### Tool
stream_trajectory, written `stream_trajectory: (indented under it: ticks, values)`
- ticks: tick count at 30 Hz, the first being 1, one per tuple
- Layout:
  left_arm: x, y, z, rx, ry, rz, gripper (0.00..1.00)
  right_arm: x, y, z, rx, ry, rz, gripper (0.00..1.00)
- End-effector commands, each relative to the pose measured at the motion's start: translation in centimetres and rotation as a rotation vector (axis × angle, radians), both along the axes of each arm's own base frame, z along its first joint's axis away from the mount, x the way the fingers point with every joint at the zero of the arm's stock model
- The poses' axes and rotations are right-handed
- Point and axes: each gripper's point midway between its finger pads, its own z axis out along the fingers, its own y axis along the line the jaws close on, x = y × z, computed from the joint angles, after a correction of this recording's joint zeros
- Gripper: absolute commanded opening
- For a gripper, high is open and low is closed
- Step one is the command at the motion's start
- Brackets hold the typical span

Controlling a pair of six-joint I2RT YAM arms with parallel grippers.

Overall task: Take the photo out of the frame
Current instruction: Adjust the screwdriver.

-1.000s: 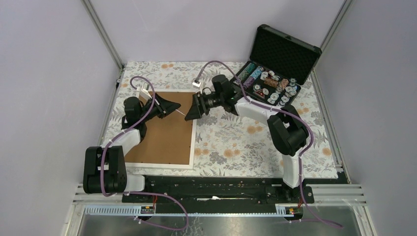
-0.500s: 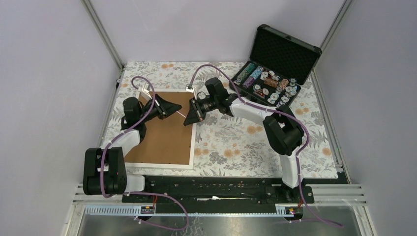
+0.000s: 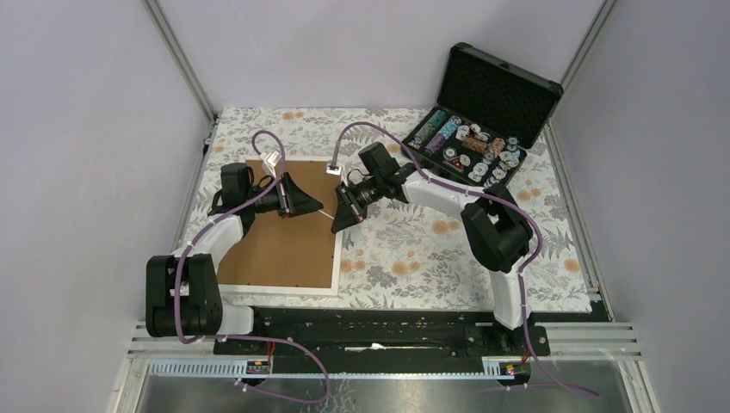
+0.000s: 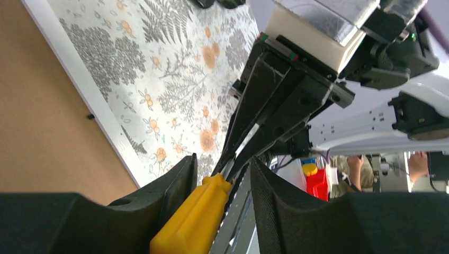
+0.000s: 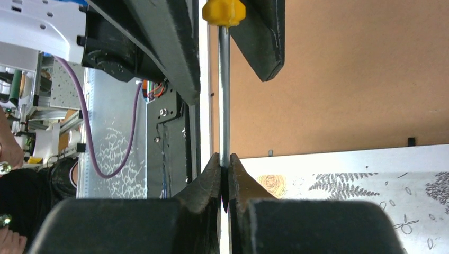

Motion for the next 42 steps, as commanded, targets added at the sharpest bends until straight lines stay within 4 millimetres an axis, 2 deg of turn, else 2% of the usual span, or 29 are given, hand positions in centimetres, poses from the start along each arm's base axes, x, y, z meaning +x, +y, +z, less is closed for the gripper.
stream_trajectory:
  ticks: [1, 4, 9, 16, 22, 32, 34, 38, 42]
  values:
    - [-1.8, -0.3, 1.1, -0.019, -0.066, -0.143, 0.46, -1.5, -1.4, 2.4, 0.028, -0.048, 0.071, 0.00]
    - [-2.5, -0.4, 1.2, -0.037, -0.069, -0.186, 0.46, -2.0, -1.8, 2.5, 0.020, -0.054, 0.100, 0.00]
    - [-3.5, -0.5, 0.9, -0.050, -0.042, -0.235, 0.40, -2.9, -2.6, 2.4, 0.012, -0.056, 0.158, 0.00]
    - [-4.5, -0.4, 0.4, -0.048, -0.023, -0.287, 0.43, -3.9, -3.5, 2.2, -0.003, -0.075, 0.208, 0.00]
    - [-5.6, -1.1, 0.5, -0.056, -0.011, -0.352, 0.42, -3.8, -3.4, 2.2, -0.013, -0.088, 0.208, 0.00]
    - [-6.4, -2.0, -0.4, -0.035, 0.019, -0.404, 0.32, -4.6, -3.4, 2.2, -0.018, -0.099, 0.242, 0.00]
    - [-6.4, -2.0, -0.4, -0.039, 0.021, -0.404, 0.32, -4.7, -3.6, 2.1, -0.020, -0.098, 0.249, 0.00]
    - [-6.4, -2.1, -0.4, -0.035, 0.019, -0.407, 0.38, -5.2, -3.6, 2.1, -0.023, -0.092, 0.267, 0.00]
    - [-6.4, -2.1, -0.5, -0.034, 0.020, -0.407, 0.39, -5.5, -3.8, 2.1, -0.022, -0.087, 0.278, 0.00]
